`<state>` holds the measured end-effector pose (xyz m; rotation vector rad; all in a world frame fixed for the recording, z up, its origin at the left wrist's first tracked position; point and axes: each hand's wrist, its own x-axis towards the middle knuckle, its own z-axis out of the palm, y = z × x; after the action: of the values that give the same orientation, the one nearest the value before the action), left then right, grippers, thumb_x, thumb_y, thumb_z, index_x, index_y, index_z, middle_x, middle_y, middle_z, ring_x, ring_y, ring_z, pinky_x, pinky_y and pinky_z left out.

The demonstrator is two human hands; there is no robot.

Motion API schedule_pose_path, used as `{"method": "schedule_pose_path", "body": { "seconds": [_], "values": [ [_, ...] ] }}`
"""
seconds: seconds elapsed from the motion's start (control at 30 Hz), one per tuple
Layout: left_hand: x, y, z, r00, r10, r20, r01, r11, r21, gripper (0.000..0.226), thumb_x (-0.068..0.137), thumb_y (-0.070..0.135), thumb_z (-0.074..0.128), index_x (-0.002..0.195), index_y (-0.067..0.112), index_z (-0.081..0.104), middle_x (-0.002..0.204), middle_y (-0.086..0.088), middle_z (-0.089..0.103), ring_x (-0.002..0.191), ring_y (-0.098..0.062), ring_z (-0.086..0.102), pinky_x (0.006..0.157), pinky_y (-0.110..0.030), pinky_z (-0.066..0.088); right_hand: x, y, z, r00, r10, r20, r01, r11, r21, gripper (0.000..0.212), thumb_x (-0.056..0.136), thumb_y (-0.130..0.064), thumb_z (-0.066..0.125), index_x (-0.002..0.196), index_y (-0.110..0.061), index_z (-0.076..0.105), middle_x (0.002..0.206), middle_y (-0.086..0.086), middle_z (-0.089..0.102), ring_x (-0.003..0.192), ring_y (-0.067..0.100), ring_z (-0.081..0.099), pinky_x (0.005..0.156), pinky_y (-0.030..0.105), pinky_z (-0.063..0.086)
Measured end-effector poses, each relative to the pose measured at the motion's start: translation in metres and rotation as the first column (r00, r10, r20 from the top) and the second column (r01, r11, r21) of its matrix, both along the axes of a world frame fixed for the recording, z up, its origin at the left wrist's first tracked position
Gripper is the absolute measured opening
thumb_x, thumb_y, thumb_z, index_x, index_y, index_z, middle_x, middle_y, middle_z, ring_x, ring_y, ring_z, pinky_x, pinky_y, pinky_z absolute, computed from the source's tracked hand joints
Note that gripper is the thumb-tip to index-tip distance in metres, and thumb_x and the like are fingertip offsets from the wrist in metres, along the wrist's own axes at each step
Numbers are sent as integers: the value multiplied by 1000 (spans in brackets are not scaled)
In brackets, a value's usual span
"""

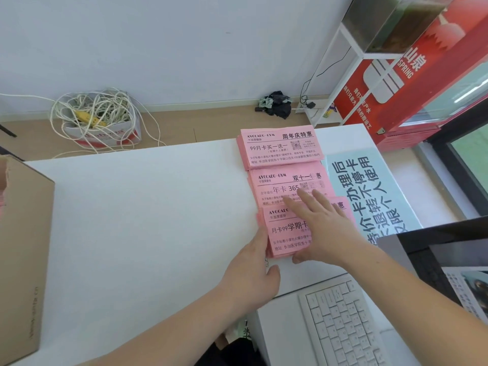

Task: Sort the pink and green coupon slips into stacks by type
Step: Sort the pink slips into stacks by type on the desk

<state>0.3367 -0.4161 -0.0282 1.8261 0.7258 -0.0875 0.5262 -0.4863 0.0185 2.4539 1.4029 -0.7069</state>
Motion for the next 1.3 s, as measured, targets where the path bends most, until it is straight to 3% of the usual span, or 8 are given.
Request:
{"method": "schedule_pose_path", "body": {
  "seconds": [0.13, 0.33, 0.6, 0.9, 1.0, 1.1, 1.2, 1.3],
  "values": [
    [2, 2, 9, 997, -48, -57, 47, 999, -11, 86, 87, 13, 53, 158, 41, 13, 138, 18, 54, 116, -8, 56, 88, -16, 44, -12, 6, 1, 1000, 26, -8, -26, 1000, -17, 129, 64, -64, 85, 156, -53, -4, 170, -13, 0, 158, 19, -3, 125, 50, 16],
    [-30, 29, 17, 991, 58, -119, -53, 998, 43, 70, 100, 25, 55, 161, 26, 21, 159, 8, 39, 137, -7, 46, 115, -27, 36, -31, 34, 28, 993, 111, -45, -115, 989, -94, 122, 65, -66, 84, 160, -42, 10, 170, -8, 7, 157, 17, 6, 121, 46, 27],
    [-145, 91, 66, 923, 385, 23, -383, 922, -51, 42, 98, 26, 58, 137, 41, 54, 120, 24, 61, 99, 7, 62, 84, -18, 55, -137, 121, 44, 966, 119, -228, -67, 972, 226, 56, 92, -59, 63, 142, -41, 50, 139, -19, 58, 126, 8, 56, 103, 38, 48],
    [-329, 178, 101, 838, 526, 144, -540, 838, 83, 27, 98, 18, 62, 105, 43, 68, 102, 21, 71, 93, 5, 65, 82, -11, 50, -317, 246, 40, 870, 251, -425, 50, 812, 581, 35, 92, -40, 70, 126, -32, 67, 121, -17, 67, 118, 1, 59, 104, 36, 50],
    [-389, 204, 88, 812, 580, 68, -583, 803, 124, 24, 99, 23, 61, 113, 40, 69, 103, 24, 69, 90, 7, 63, 74, -6, 49, -369, 267, 31, 874, 310, -373, 49, 709, 704, 36, 92, -30, 72, 127, -24, 68, 125, -13, 63, 122, 7, 55, 108, 34, 45],
    [-422, 231, 76, 759, 650, 28, -647, 748, 149, 24, 98, 27, 62, 117, 40, 68, 109, 19, 67, 84, -1, 66, 68, -22, 57, -393, 283, 27, 900, 328, -288, -46, 726, 686, 34, 93, -30, 67, 127, -24, 68, 125, -14, 64, 122, 8, 56, 106, 32, 46],
    [-429, 255, 67, 781, 625, -17, -608, 765, 213, 30, 96, 32, 62, 125, 37, 64, 124, 14, 63, 110, -3, 61, 99, -33, 52, -401, 303, 25, 911, 378, -164, -200, 753, 626, 27, 98, -30, 61, 123, -26, 69, 122, -14, 66, 119, 10, 59, 98, 36, 52],
    [-426, 262, 64, 831, 556, 19, -544, 806, 231, 33, 96, 31, 62, 129, 34, 62, 125, 22, 60, 117, 3, 55, 106, -33, 48, -403, 331, 29, 922, 373, -102, -278, 822, 498, 27, 101, -33, 56, 125, -31, 68, 125, -14, 65, 118, 11, 58, 96, 37, 52]
  ]
}}
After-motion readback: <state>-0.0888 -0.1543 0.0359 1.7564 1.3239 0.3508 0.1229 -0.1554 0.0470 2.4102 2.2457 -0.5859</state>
